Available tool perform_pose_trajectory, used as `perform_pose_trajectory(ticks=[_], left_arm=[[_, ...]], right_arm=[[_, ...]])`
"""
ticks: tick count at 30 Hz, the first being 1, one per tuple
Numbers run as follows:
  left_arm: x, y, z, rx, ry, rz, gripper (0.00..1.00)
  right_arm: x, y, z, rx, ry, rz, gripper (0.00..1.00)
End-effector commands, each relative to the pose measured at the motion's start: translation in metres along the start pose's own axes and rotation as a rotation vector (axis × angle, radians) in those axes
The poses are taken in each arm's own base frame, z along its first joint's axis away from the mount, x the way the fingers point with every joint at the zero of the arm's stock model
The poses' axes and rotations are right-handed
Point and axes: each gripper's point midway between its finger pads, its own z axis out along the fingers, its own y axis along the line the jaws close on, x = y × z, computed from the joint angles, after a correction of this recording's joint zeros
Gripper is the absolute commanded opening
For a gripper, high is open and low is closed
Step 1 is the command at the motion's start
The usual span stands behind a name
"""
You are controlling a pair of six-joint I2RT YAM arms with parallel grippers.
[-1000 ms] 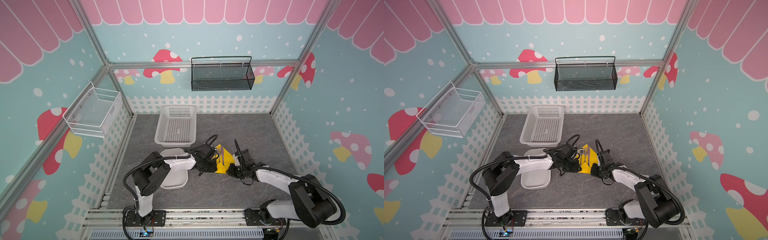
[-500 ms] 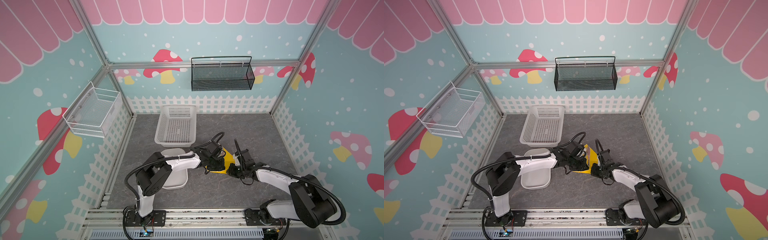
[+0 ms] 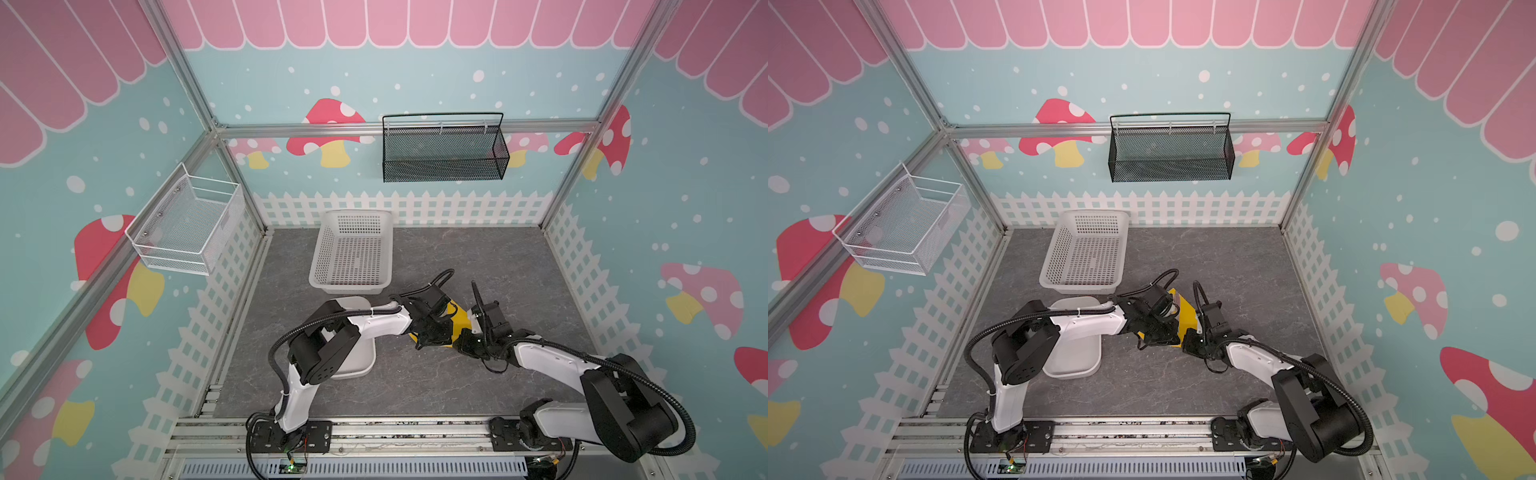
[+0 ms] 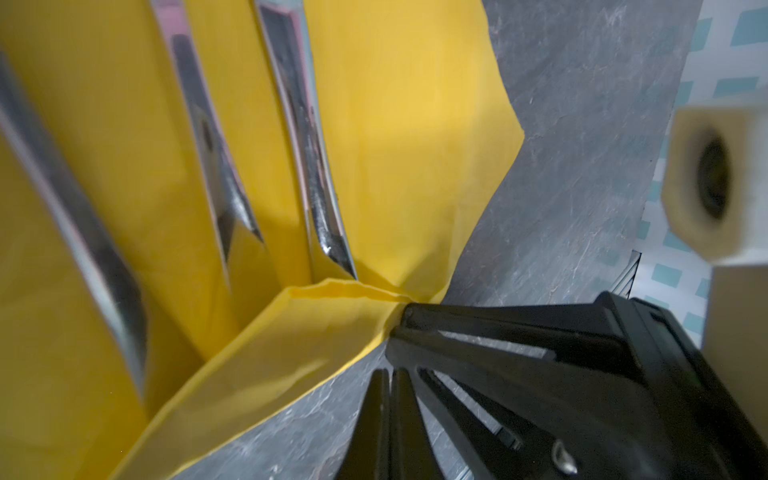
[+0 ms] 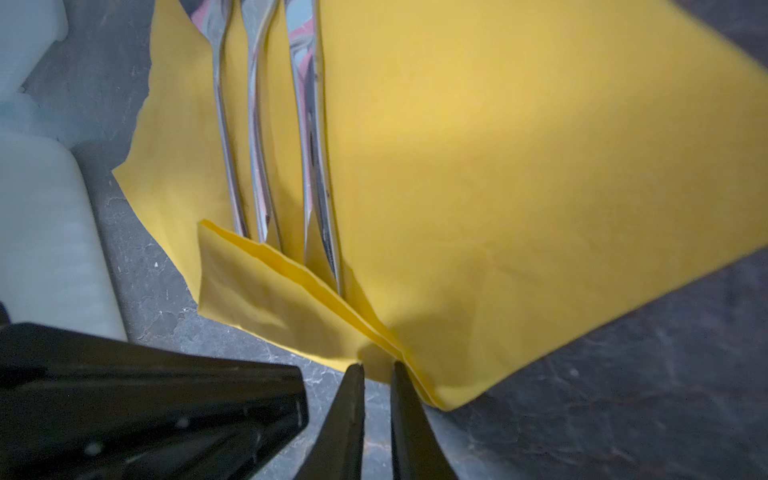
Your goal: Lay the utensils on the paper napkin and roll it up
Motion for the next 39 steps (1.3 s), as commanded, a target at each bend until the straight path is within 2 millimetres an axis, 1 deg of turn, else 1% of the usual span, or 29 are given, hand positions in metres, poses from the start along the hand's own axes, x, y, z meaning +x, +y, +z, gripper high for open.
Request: perform_pose_trajectory(ticks=[1, 10, 15, 20, 26, 28, 31, 34, 37, 39], left_arm=[[0.000, 0.004, 0.008, -0.031, 0.020, -0.014, 0.04], [-0.002, 0.017, 0.010, -0.091, 0.006, -0.014, 0.03], [-0.005, 0.016, 0.017, -0.090, 0.013, -0.006, 0.03], [-0.005, 0.020, 0.015, -0.105, 0.002, -0.004, 0.04], [-0.006, 0.016, 0.013, -0.086, 0.002, 0.003, 0.04], [-0.006, 0.013, 0.011, -0.076, -0.002, 0.009, 0.05], [-0.007, 0.008, 0.007, -0.059, -0.008, 0.021, 0.05], [-0.008, 0.004, 0.005, -0.042, -0.015, 0.028, 0.06], [-0.008, 0.005, 0.006, -0.042, -0.017, 0.031, 0.07], [-0.007, 0.005, 0.007, -0.038, -0.013, 0.030, 0.08]], right_arm=[[0.005, -0.006, -0.001, 0.012, 0.006, 0.026, 0.17], [0.006, -0.007, -0.001, 0.012, 0.004, 0.026, 0.17], [0.006, -0.010, -0.001, 0.019, -0.001, 0.021, 0.17], [0.002, -0.007, -0.003, 0.014, -0.017, 0.011, 0.17], [0.001, -0.004, -0.003, 0.003, -0.012, 0.007, 0.17], [-0.001, -0.001, -0.005, -0.002, -0.022, 0.003, 0.17], [-0.011, 0.002, -0.011, -0.008, -0.063, -0.002, 0.17], [-0.021, 0.005, -0.017, -0.017, -0.096, 0.001, 0.20], [-0.028, 0.000, -0.020, -0.013, -0.111, 0.028, 0.21], [-0.033, -0.007, -0.021, -0.004, -0.116, 0.051, 0.23]])
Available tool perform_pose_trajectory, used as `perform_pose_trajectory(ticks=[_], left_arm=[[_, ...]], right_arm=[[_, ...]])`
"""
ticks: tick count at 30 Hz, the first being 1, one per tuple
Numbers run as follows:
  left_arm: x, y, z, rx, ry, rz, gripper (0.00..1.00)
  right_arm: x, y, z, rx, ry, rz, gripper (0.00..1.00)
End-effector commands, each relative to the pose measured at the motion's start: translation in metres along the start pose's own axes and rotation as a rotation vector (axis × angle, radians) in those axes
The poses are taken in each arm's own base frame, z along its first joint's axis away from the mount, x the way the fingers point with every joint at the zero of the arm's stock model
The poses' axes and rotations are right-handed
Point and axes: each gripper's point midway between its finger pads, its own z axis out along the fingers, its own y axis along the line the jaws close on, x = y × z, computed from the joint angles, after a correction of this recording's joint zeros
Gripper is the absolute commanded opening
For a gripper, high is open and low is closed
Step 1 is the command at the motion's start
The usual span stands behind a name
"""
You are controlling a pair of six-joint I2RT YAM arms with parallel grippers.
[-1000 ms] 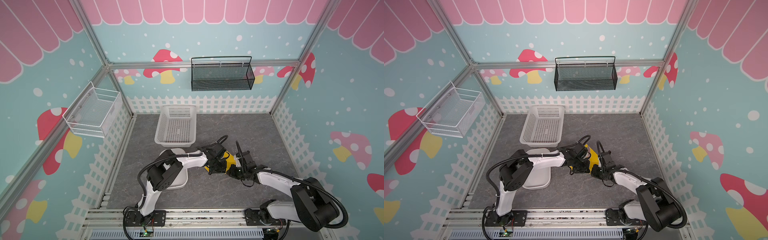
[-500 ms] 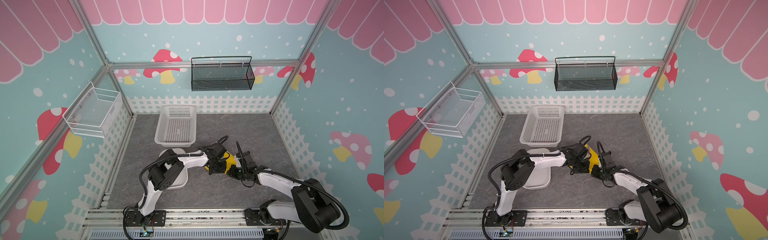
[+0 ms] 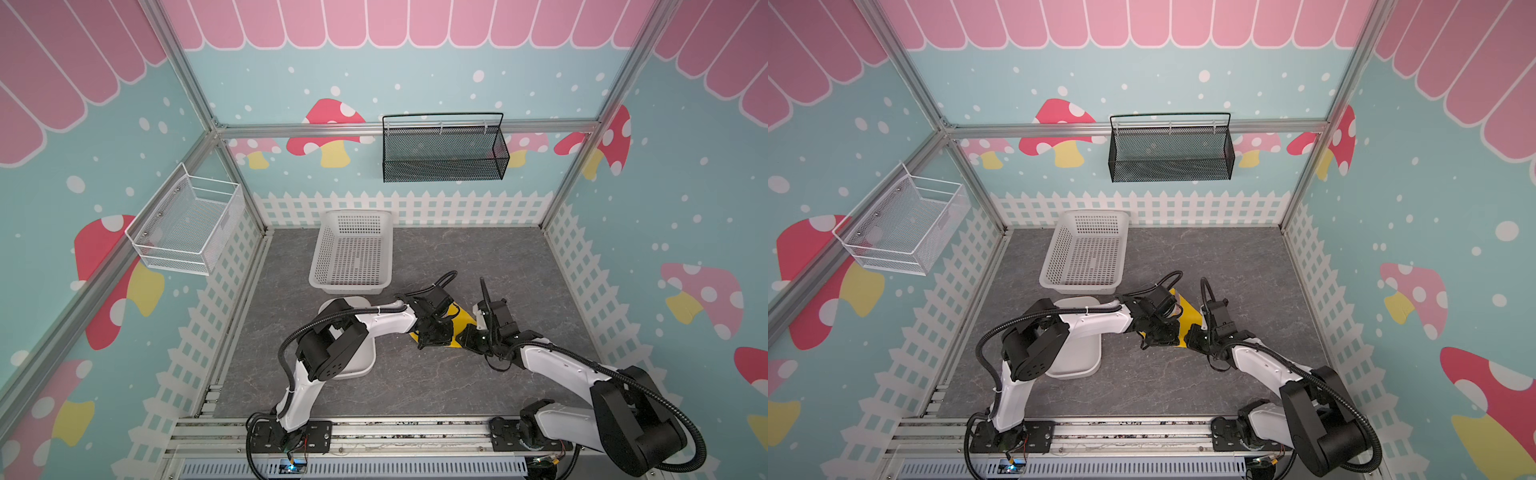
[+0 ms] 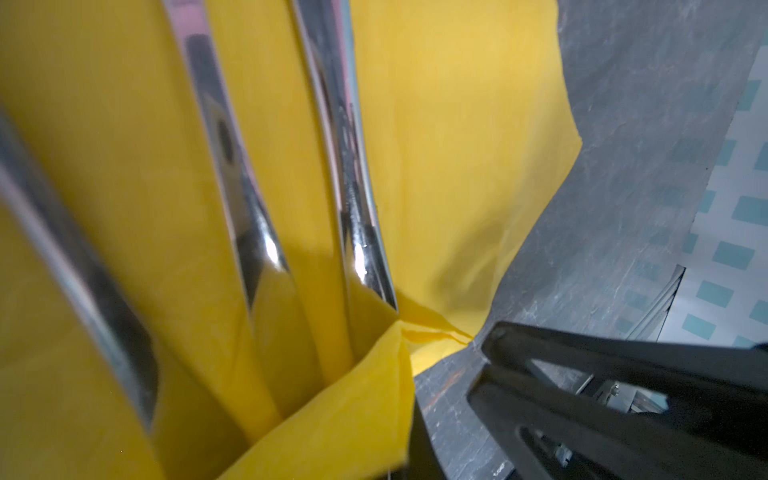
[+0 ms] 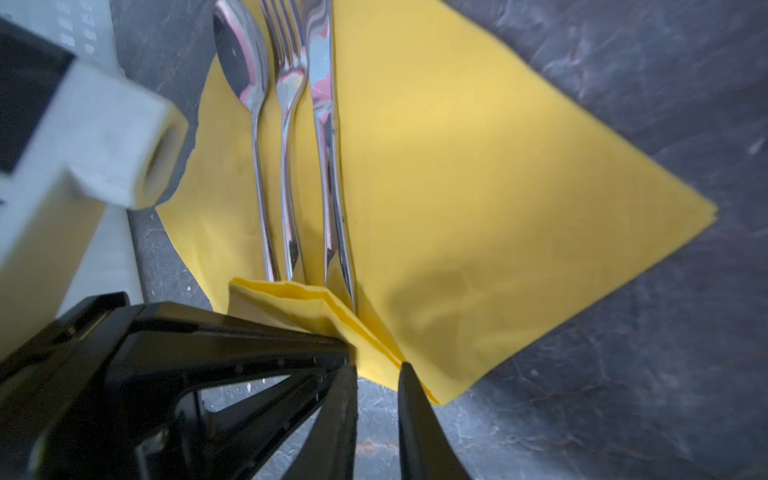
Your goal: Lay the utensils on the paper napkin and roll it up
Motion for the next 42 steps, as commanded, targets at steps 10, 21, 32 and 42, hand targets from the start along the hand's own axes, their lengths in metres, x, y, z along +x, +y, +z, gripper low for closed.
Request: perform_pose_trajectory(ticks=[10, 21, 32, 42], left_arm=[[-0.004, -0.009, -0.009, 0.036, -0.037, 0.035, 0.09], [-0.004, -0.006, -0.011, 0.035, -0.036, 0.033, 0.09], [-0.009, -0.007, -0.016, 0.039, -0.057, 0.038, 0.09], [-0.010, -0.005, -0.016, 0.041, -0.052, 0.031, 0.09]], right_arm=[[-0.037, -0.035, -0.014, 0.048, -0.092, 0.094, 0.33], [-0.055, -0.050, -0.009, -0.018, -0.085, 0.164, 0.43], [-0.037, -0.054, 0.011, -0.077, -0.016, 0.226, 0.45], [-0.010, -0.020, 0.010, -0.313, 0.052, 0.192, 0.48]])
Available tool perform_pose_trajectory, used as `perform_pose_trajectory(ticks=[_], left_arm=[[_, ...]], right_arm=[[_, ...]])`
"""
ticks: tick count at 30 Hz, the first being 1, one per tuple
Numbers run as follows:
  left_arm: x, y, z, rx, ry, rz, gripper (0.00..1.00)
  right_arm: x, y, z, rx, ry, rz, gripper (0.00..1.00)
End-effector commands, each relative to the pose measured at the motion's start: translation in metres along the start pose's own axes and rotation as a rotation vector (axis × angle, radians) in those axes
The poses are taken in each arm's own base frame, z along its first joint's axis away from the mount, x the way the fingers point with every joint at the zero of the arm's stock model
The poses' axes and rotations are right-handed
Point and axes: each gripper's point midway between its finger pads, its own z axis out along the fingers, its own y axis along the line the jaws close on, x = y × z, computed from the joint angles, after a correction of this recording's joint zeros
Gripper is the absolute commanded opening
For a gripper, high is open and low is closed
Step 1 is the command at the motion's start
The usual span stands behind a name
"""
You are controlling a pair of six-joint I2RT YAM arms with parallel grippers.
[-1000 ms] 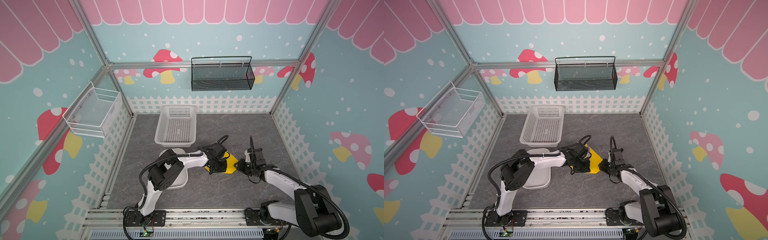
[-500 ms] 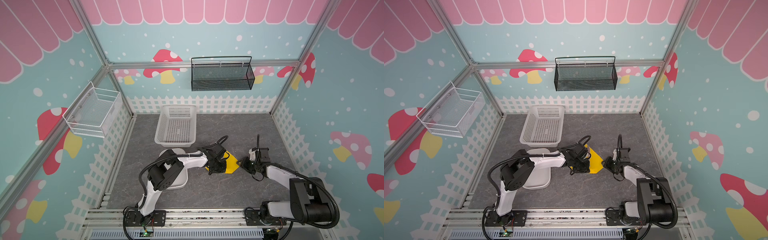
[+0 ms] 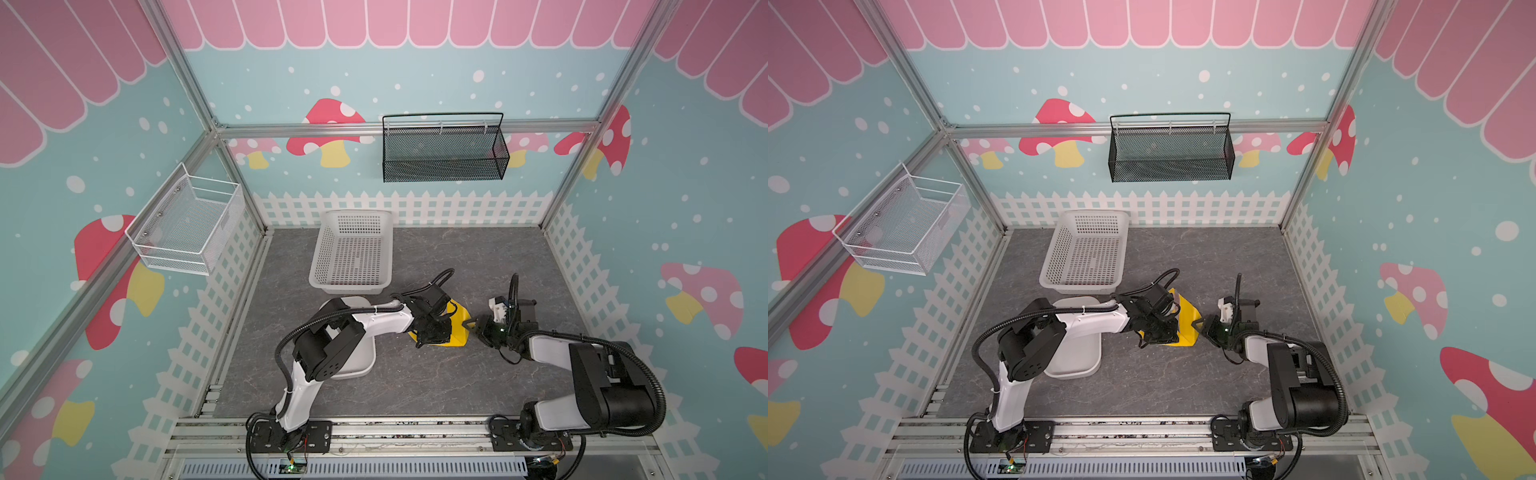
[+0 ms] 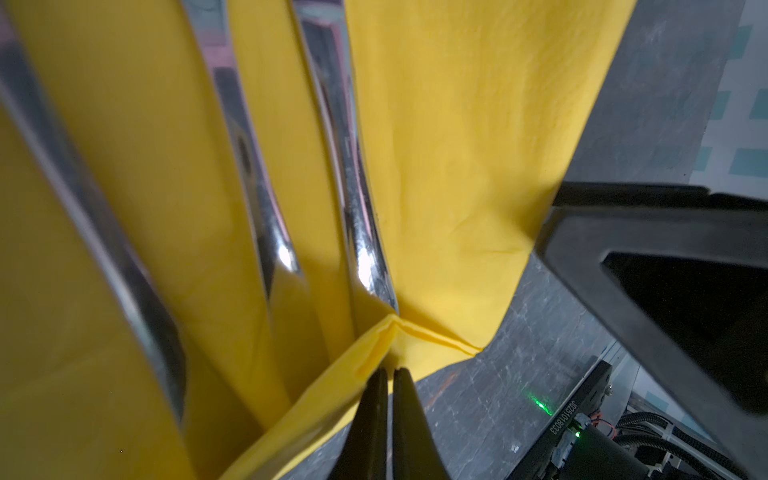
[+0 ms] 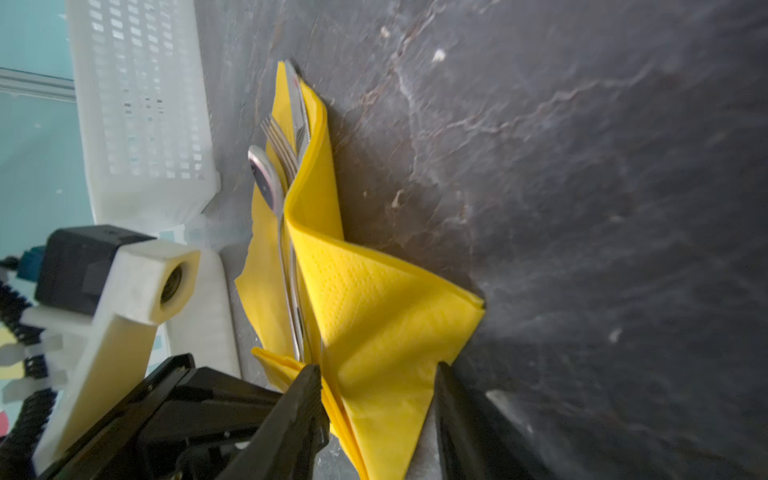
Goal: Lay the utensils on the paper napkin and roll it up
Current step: 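Hold the fold with the left gripper while the right gripper pushes the napkin side inward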
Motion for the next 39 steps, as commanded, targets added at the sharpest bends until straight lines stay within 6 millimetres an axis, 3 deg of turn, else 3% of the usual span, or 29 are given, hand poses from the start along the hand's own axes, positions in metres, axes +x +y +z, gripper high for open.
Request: perform_pose_trajectory(ticks=[1, 4, 7, 13, 26, 33, 39], left_arm=[[-0.005, -0.005, -0.010, 0.017, -0.026, 0.018, 0.09], [-0.005, -0.005, -0.010, 0.016, -0.026, 0.018, 0.09], [-0.005, -0.003, -0.009, 0.012, -0.027, 0.013, 0.09], [-0.004, -0.001, -0.008, 0.007, -0.025, 0.008, 0.09], [-0.005, -0.001, -0.008, 0.006, -0.030, 0.008, 0.09], [-0.006, 0.000, -0.008, 0.006, -0.031, 0.006, 0.09], [-0.009, -0.002, -0.011, 0.011, -0.044, 0.011, 0.09]], right_arm=[[0.031, -0.003, 0.000, -0.027, 0.084, 0.046, 0.48], [0.044, -0.003, -0.003, -0.040, 0.090, 0.064, 0.49], [0.051, -0.002, -0.007, -0.063, 0.080, 0.071, 0.58], [0.052, 0.007, -0.005, -0.111, 0.090, 0.109, 0.59], [0.005, 0.035, -0.010, -0.226, -0.108, 0.167, 0.60], [-0.004, 0.036, -0.005, -0.226, -0.120, 0.153, 0.59], [-0.001, 0.032, -0.005, -0.207, -0.122, 0.106, 0.49]])
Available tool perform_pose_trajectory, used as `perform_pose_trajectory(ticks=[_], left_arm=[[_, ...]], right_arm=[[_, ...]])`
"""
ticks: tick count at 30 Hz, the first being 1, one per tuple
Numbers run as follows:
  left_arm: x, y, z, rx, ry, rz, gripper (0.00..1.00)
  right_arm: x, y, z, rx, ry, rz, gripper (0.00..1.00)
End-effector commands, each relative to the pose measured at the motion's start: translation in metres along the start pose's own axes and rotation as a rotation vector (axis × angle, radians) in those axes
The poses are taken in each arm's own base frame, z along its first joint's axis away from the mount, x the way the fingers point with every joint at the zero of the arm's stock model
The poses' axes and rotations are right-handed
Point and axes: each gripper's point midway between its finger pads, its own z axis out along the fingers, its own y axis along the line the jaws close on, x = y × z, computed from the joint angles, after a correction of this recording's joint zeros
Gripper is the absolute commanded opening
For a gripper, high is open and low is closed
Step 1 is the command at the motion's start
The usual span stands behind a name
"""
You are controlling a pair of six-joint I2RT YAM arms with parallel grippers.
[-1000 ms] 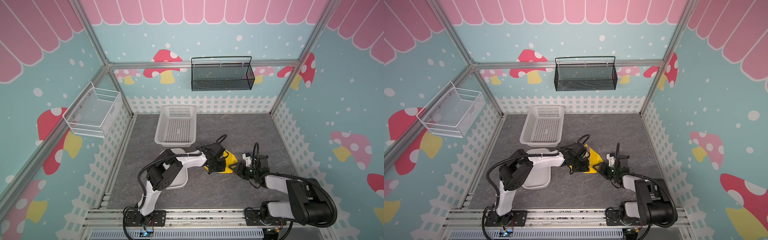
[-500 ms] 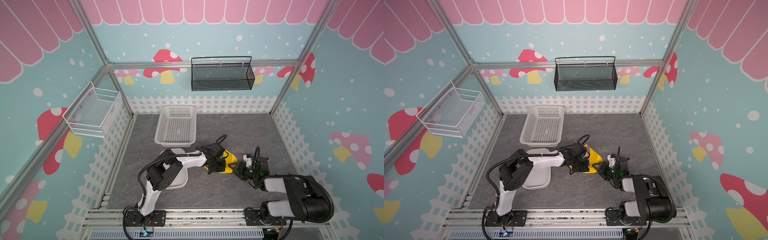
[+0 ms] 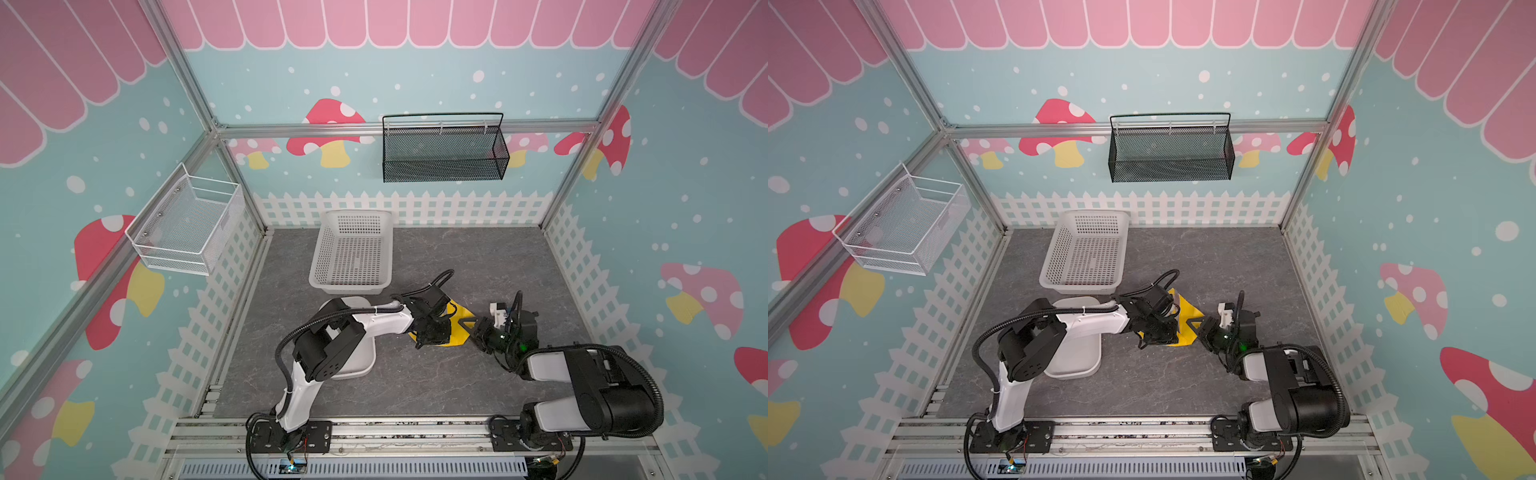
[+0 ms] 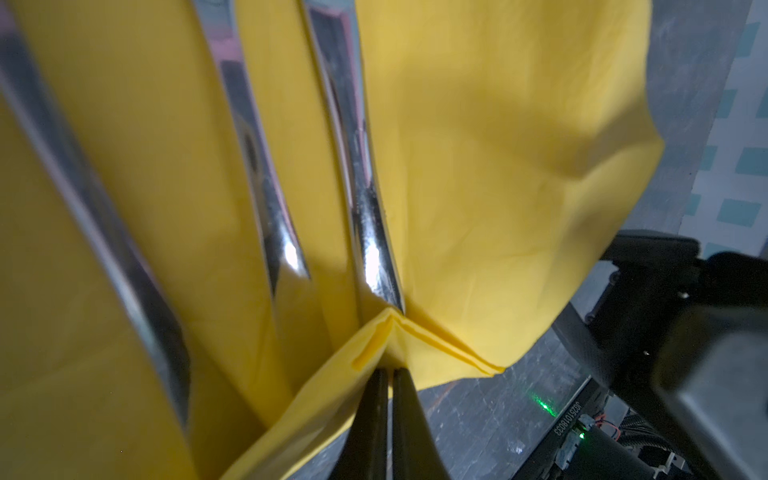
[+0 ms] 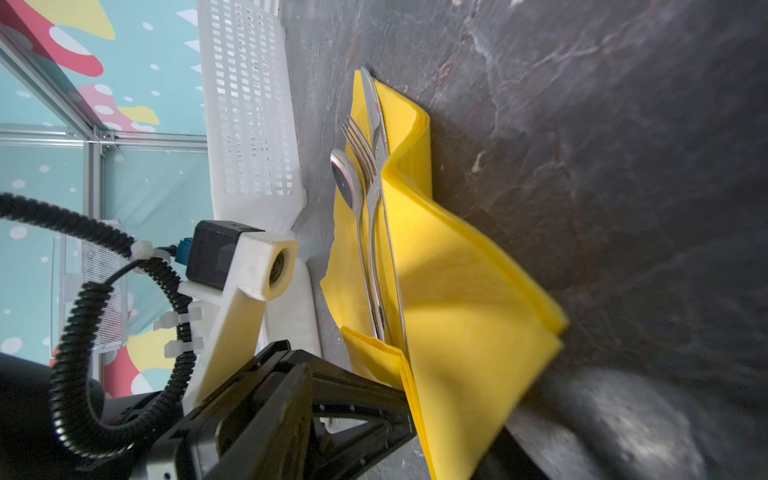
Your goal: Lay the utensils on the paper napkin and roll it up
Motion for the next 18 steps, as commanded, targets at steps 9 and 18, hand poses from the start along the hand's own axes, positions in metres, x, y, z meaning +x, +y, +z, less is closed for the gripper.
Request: perform_pose_trajectory(ticks=[9, 18], left_arm=[[-0.0134, -0.0001, -0.0118, 0.004, -0.057, -0.007, 0.09], [-0.0109, 0.0020, -0.0077, 0.008, -0.039, -0.011, 0.09]], right_arm=[[-0.0013, -0.0021, -0.0041, 0.055, -0.010, -0.119, 0.31], [-0.0066, 0.0027, -0.0020, 0.067, -0.005, -0.158, 0.16]])
